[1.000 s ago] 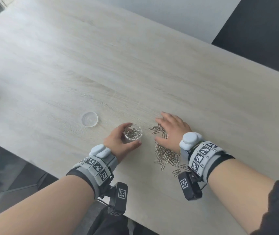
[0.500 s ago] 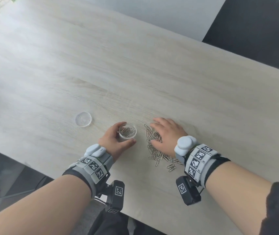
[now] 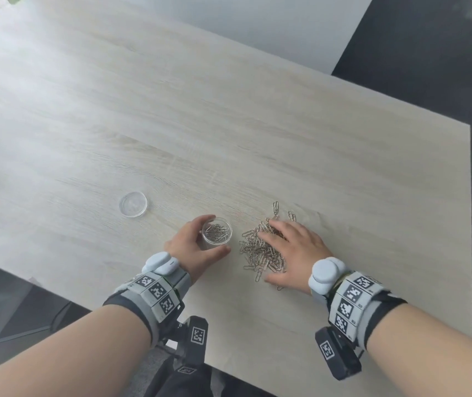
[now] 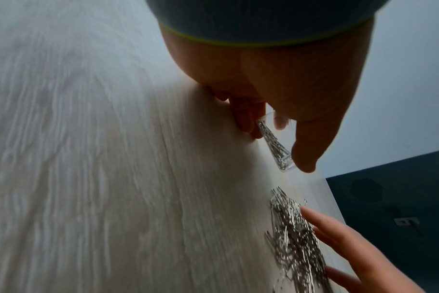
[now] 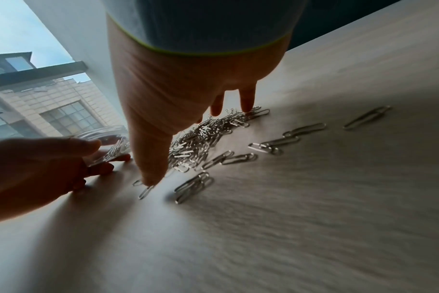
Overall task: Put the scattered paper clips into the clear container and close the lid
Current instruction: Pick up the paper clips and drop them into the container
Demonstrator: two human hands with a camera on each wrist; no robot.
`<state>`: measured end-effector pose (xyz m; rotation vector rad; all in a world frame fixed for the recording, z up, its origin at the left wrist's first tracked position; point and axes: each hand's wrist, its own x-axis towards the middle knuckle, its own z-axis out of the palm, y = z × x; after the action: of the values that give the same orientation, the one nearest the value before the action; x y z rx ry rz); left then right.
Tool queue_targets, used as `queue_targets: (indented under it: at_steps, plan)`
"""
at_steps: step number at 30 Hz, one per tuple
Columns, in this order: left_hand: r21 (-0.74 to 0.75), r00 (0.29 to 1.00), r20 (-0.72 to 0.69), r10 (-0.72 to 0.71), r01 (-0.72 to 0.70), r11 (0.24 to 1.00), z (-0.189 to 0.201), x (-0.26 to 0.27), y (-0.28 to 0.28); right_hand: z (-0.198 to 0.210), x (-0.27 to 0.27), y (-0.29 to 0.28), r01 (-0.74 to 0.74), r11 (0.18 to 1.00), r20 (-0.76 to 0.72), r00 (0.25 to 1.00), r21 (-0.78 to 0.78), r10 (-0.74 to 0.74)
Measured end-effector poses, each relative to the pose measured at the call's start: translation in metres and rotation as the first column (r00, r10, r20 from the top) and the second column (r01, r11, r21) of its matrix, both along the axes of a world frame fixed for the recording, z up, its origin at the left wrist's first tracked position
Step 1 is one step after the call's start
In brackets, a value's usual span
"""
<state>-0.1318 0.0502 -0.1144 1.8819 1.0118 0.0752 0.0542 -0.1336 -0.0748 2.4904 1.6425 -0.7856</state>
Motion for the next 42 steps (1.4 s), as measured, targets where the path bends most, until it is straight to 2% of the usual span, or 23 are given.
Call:
queue_targets:
  at_steps: [5, 10, 19, 25, 30, 33, 35, 42]
  plan:
    - [0.004, 0.998, -0.001, -0.056, 0.056, 0.998, 0.008, 0.003, -0.014, -0.006, -0.005, -0.001, 0.044, 0.997, 0.035, 0.998, 0.064, -0.047]
    - [0.003, 0.995, -0.012, -0.097, 0.097, 0.995, 0.013, 0.006, -0.022, -0.016, -0.001, -0.004, 0.192, 0.965, -0.053, 0.981, 0.177, -0.185]
    - [0.069, 0.969, -0.103, -0.224, 0.232, 0.970, 0.015, 0.016, -0.026, -0.011, 0.014, -0.009, 0.406, 0.903, -0.210, 0.904, 0.142, -0.373]
    - [0.105, 0.943, -0.130, -0.307, 0.321, 0.941, 0.012, 0.021, -0.029, -0.007, 0.010, -0.008, 0.613, 0.759, -0.337, 0.778, 0.219, -0.531]
    - [0.131, 0.925, -0.126, -0.359, 0.374, 0.918, 0.014, 0.027, -0.037, 0.011, -0.003, 0.002, 0.690, 0.659, -0.456, 0.710, 0.298, -0.537]
    - [0.138, 0.929, -0.106, -0.354, 0.366, 0.920, 0.015, 0.031, -0.041, 0.018, -0.014, 0.009, 0.680, 0.663, -0.513, 0.709, 0.313, -0.484]
    - [0.143, 0.931, -0.098, -0.352, 0.363, 0.921, 0.015, 0.033, -0.043, 0.021, -0.022, 0.014, 0.647, 0.695, -0.535, 0.725, 0.314, -0.434]
    - [0.147, 0.950, -0.009, -0.312, 0.310, 0.939, 0.013, 0.036, -0.048, 0.020, -0.033, 0.024, 0.499, 0.815, -0.443, 0.827, 0.295, -0.346]
